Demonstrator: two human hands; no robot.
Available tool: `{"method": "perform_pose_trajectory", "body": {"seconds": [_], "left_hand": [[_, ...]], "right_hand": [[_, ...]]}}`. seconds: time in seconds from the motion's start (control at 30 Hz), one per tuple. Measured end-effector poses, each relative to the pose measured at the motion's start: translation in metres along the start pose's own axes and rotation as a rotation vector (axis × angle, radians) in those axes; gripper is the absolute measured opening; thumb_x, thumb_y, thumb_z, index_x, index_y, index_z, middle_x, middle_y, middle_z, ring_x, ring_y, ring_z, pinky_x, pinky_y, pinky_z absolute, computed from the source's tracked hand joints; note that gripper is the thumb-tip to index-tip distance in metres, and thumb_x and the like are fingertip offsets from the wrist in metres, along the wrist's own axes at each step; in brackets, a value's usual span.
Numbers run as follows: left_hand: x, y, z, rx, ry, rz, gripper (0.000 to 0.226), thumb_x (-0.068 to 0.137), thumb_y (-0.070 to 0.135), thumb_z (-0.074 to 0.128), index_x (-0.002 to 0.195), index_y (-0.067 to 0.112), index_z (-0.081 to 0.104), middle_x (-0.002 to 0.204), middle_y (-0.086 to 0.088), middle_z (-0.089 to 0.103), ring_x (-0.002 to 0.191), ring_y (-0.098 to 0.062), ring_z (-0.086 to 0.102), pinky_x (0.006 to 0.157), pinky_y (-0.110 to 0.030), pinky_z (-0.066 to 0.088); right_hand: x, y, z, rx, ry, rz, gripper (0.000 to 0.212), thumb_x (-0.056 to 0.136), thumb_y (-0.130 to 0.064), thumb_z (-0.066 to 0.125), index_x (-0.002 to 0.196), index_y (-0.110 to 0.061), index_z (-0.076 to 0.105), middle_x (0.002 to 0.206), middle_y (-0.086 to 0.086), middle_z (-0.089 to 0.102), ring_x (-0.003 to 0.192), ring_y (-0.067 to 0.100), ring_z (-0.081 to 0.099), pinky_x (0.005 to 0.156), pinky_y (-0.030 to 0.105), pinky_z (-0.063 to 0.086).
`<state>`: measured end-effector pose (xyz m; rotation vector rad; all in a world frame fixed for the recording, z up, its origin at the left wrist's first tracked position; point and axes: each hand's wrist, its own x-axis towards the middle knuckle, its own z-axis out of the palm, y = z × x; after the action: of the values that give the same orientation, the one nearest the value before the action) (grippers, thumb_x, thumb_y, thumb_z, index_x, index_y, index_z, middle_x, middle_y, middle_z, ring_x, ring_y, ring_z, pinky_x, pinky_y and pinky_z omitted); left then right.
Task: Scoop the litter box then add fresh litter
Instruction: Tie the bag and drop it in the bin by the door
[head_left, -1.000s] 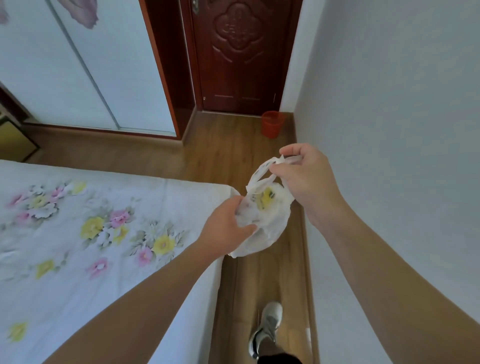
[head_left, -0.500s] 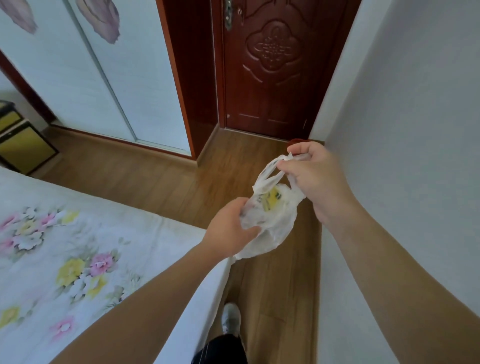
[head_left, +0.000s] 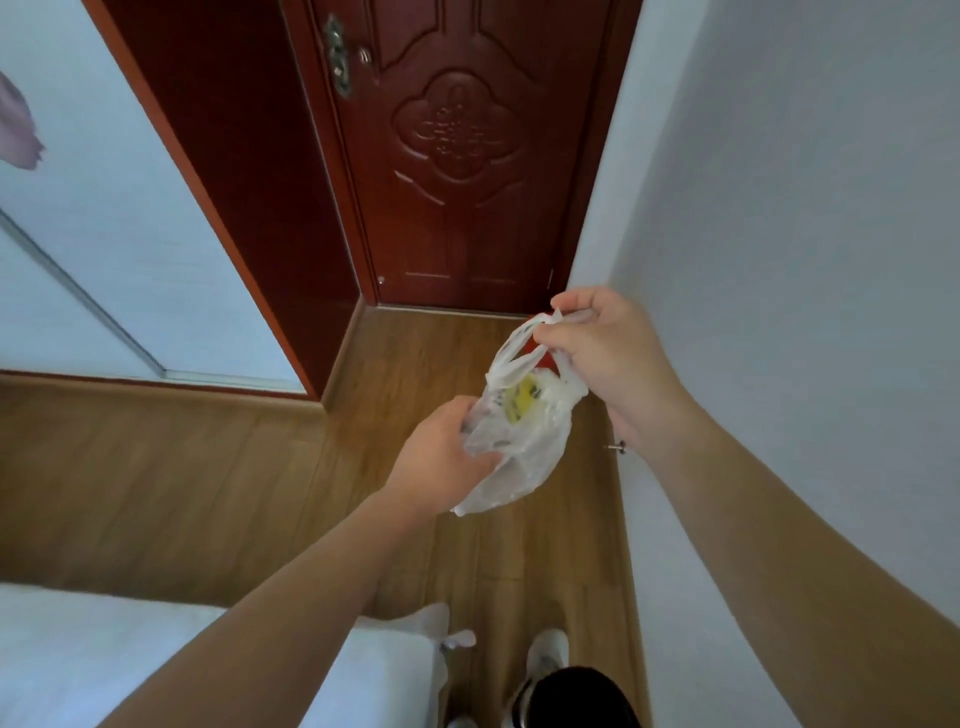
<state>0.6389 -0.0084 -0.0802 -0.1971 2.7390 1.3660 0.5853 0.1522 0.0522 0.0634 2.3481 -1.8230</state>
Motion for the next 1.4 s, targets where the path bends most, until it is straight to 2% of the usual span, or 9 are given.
{"method": "perform_pose_trajectory", "body": {"seconds": [0.2, 0.33, 0.47, 0.63, 0.8, 0.97, 1.13, 1.27, 1.4], "left_hand": [[0.135, 0.006, -0.004, 0.047, -0.028, 0.026, 0.026, 0.082, 0.042, 0.071, 0.101, 0.035, 0.056, 0.089, 0.015, 0.066, 0.081, -0.004, 0.065, 0.071, -0.022, 0.052], [0.227, 0.009, -0.007, 0.126, -0.08, 0.014, 0.028, 0.083, 0.043, 0.07, 0.105, 0.037, 0.055, 0.091, 0.016, 0.065, 0.082, -0.002, 0.064, 0.076, -0.027, 0.057], [0.308, 0.018, -0.017, 0.092, -0.11, 0.004, 0.032, 0.081, 0.045, 0.07, 0.107, 0.036, 0.054, 0.093, 0.016, 0.066, 0.083, -0.002, 0.064, 0.075, -0.031, 0.056], [0.42, 0.017, -0.02, 0.106, -0.181, 0.03, 0.038, 0.082, 0.042, 0.071, 0.116, 0.036, 0.054, 0.099, 0.016, 0.067, 0.089, -0.003, 0.065, 0.08, -0.034, 0.057], [0.548, 0.011, -0.006, 0.086, -0.269, 0.064, 0.04, 0.071, 0.05, 0.065, 0.107, 0.04, 0.052, 0.095, 0.015, 0.068, 0.086, -0.006, 0.067, 0.076, -0.039, 0.058], [0.659, 0.015, 0.01, 0.108, -0.399, 0.113, 0.036, 0.076, 0.038, 0.071, 0.107, 0.038, 0.052, 0.097, 0.015, 0.065, 0.087, -0.009, 0.065, 0.078, -0.035, 0.056], [0.749, 0.015, 0.039, 0.143, -0.482, 0.119, 0.055, 0.064, 0.054, 0.061, 0.115, 0.035, 0.052, 0.107, 0.012, 0.064, 0.097, -0.009, 0.063, 0.086, -0.041, 0.053], [0.814, 0.004, 0.078, 0.195, -0.517, 0.104, 0.061, 0.063, 0.047, 0.062, 0.121, 0.031, 0.053, 0.112, 0.01, 0.062, 0.101, -0.012, 0.062, 0.084, -0.032, 0.05], [0.874, -0.028, 0.126, 0.211, -0.529, 0.054, 0.052, 0.069, 0.034, 0.069, 0.119, 0.032, 0.054, 0.113, 0.009, 0.063, 0.1, -0.011, 0.061, 0.076, -0.023, 0.042]], "right_hand": [[0.135, -0.007, -0.001, 0.019, -0.001, -0.003, 0.032, 0.083, -0.017, 0.073, 0.111, -0.028, 0.063, 0.106, -0.004, 0.065, 0.099, 0.015, 0.066, 0.089, 0.038, 0.057], [0.228, -0.016, -0.007, 0.034, -0.005, -0.002, 0.035, 0.085, -0.016, 0.073, 0.117, -0.025, 0.062, 0.102, -0.007, 0.064, 0.096, 0.009, 0.064, 0.08, 0.028, 0.054], [0.308, -0.028, -0.01, 0.03, 0.004, 0.012, 0.034, 0.085, -0.015, 0.073, 0.116, -0.023, 0.062, 0.1, -0.007, 0.063, 0.094, 0.009, 0.063, 0.077, 0.025, 0.052], [0.409, -0.039, -0.016, 0.022, 0.049, 0.06, 0.033, 0.084, -0.016, 0.073, 0.115, -0.023, 0.064, 0.101, -0.007, 0.064, 0.094, 0.01, 0.063, 0.085, 0.031, 0.053], [0.515, -0.034, -0.023, 0.071, 0.175, 0.13, 0.032, 0.083, -0.012, 0.073, 0.113, -0.021, 0.065, 0.101, -0.002, 0.066, 0.093, 0.011, 0.064, 0.073, 0.024, 0.049], [0.605, -0.025, -0.031, 0.135, 0.286, 0.224, 0.03, 0.082, -0.01, 0.074, 0.11, -0.02, 0.066, 0.103, 0.001, 0.068, 0.097, 0.016, 0.065, 0.08, 0.028, 0.052], [0.682, -0.002, -0.046, 0.122, 0.351, 0.3, 0.03, 0.079, -0.017, 0.077, 0.104, -0.026, 0.065, 0.105, 0.0, 0.07, 0.1, 0.019, 0.067, 0.096, 0.043, 0.053], [0.739, 0.037, -0.054, 0.125, 0.353, 0.344, 0.023, 0.078, -0.016, 0.075, 0.095, -0.029, 0.064, 0.101, 0.002, 0.072, 0.096, 0.022, 0.069, 0.092, 0.047, 0.056], [0.794, 0.09, -0.057, 0.188, 0.369, 0.384, 0.018, 0.083, -0.01, 0.072, 0.096, -0.021, 0.066, 0.095, 0.003, 0.072, 0.089, 0.02, 0.071, 0.088, 0.043, 0.058]]}}
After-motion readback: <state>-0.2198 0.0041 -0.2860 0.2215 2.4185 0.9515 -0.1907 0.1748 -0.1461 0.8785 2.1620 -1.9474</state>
